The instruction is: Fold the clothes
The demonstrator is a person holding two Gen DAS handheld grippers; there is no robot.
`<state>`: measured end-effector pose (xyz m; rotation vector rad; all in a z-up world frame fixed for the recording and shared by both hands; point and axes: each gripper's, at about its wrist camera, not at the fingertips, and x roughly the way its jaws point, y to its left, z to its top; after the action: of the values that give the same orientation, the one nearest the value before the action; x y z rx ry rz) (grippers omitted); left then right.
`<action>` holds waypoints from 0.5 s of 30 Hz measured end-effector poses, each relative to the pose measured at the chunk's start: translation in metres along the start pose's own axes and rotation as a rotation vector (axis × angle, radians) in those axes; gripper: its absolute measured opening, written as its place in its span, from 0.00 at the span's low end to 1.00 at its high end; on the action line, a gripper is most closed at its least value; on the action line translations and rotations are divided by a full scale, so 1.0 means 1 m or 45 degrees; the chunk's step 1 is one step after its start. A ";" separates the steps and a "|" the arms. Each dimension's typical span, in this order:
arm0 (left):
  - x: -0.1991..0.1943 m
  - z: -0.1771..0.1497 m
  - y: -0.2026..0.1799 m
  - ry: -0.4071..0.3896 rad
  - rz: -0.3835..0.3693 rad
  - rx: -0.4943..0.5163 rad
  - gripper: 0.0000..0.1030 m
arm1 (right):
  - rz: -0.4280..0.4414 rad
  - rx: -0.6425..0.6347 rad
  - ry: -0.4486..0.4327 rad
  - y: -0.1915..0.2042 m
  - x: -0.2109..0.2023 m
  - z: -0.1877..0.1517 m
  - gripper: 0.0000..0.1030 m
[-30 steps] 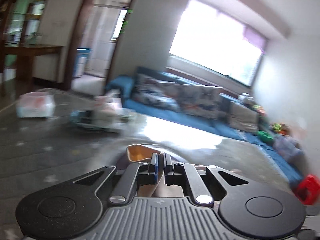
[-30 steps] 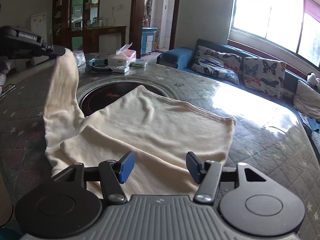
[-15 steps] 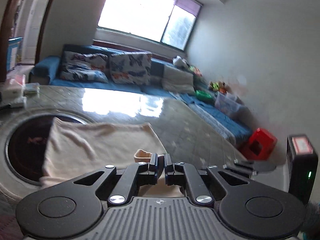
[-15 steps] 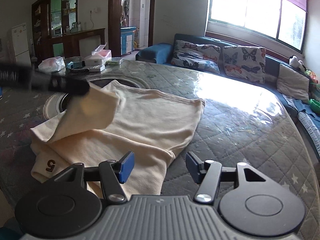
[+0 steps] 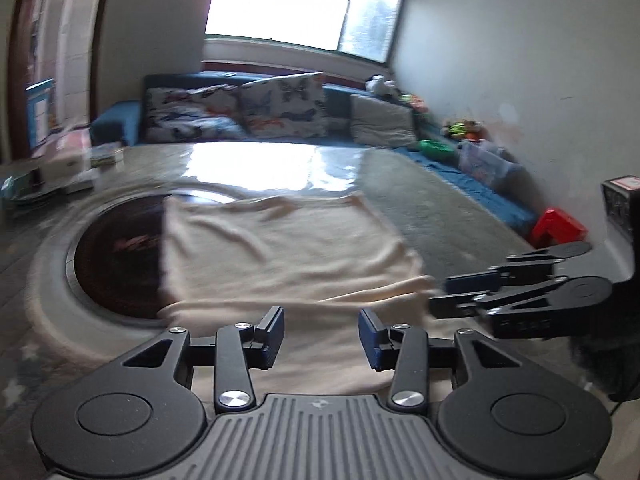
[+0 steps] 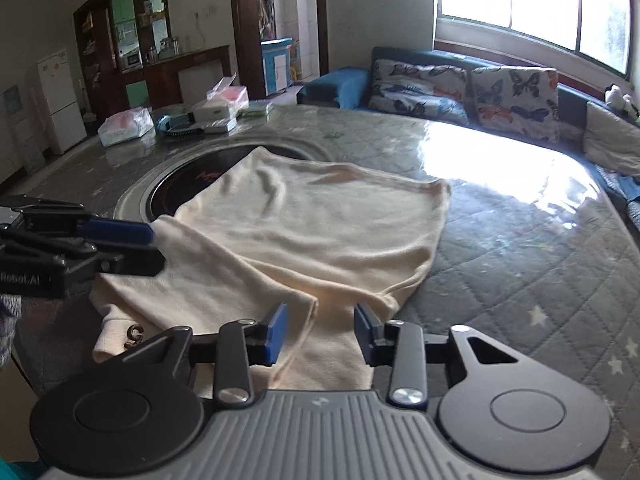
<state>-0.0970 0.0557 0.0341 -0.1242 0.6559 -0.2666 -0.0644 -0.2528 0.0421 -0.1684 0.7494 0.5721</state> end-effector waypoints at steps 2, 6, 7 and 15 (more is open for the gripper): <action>0.000 -0.004 0.018 0.023 0.042 -0.039 0.43 | 0.014 0.018 0.031 0.002 0.012 0.001 0.29; -0.003 -0.013 0.038 0.041 0.092 -0.072 0.43 | 0.027 0.062 0.067 0.002 0.028 0.001 0.13; -0.004 -0.014 0.041 0.042 0.094 -0.079 0.43 | 0.032 0.066 0.068 0.002 0.029 0.002 0.07; -0.003 -0.009 0.051 0.025 0.101 -0.106 0.43 | -0.113 -0.032 -0.032 0.014 0.014 0.018 0.02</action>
<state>-0.0944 0.1055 0.0187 -0.1753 0.6898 -0.1641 -0.0528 -0.2291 0.0467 -0.2162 0.7074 0.4982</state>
